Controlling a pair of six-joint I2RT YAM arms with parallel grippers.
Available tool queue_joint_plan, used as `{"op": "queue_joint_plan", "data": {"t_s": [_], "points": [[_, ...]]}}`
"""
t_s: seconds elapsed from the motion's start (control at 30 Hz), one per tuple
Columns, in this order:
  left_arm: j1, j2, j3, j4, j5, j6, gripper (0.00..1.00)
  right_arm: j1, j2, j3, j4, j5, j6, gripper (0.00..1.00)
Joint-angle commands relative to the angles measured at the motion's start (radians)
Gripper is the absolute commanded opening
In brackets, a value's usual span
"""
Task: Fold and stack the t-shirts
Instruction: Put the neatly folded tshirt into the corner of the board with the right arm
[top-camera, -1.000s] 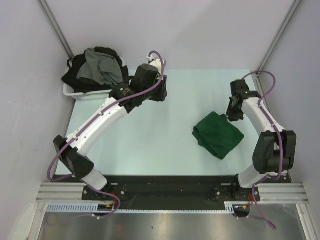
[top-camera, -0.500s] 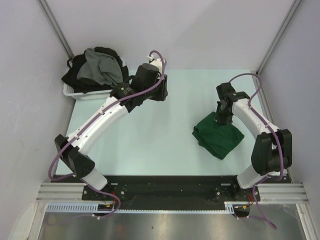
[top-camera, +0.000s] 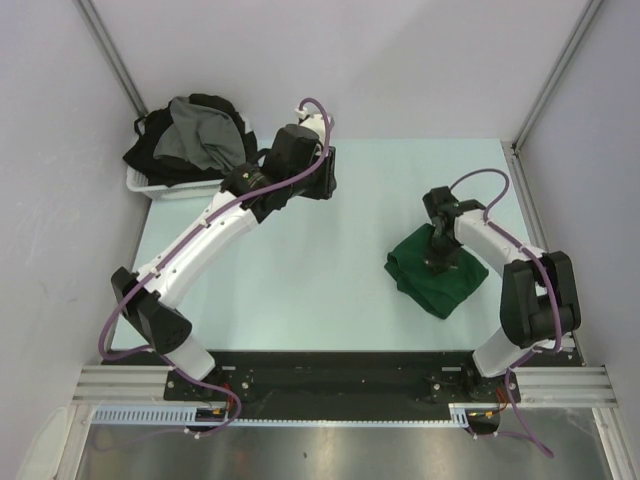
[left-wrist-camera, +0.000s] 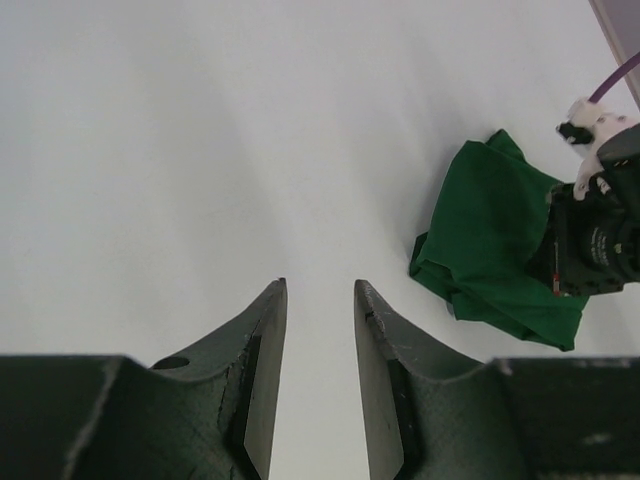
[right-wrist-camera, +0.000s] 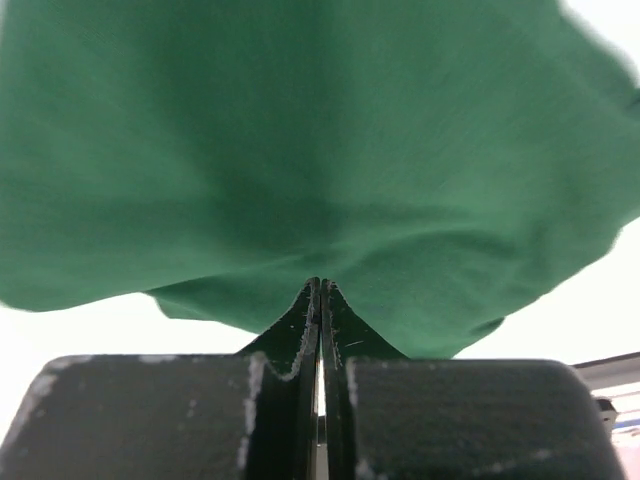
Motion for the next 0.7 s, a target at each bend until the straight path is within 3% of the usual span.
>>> {"op": "queue_joint_plan", "data": {"t_s": [0.0,0.23,0.67], "points": [[0.007,-0.028,0.036,0.007,-0.008,0.004,0.38,0.028,0.016,-0.091,0.056,-0.019,0.076,0.00],[0.007,-0.041,0.013,0.007,0.002,-0.001,0.38,0.016,0.065,-0.189,0.053,0.025,0.116,0.00],[0.009,-0.080,-0.026,0.010,-0.009,0.008,0.38,-0.322,0.070,-0.196,0.115,0.044,-0.019,0.00]]}}
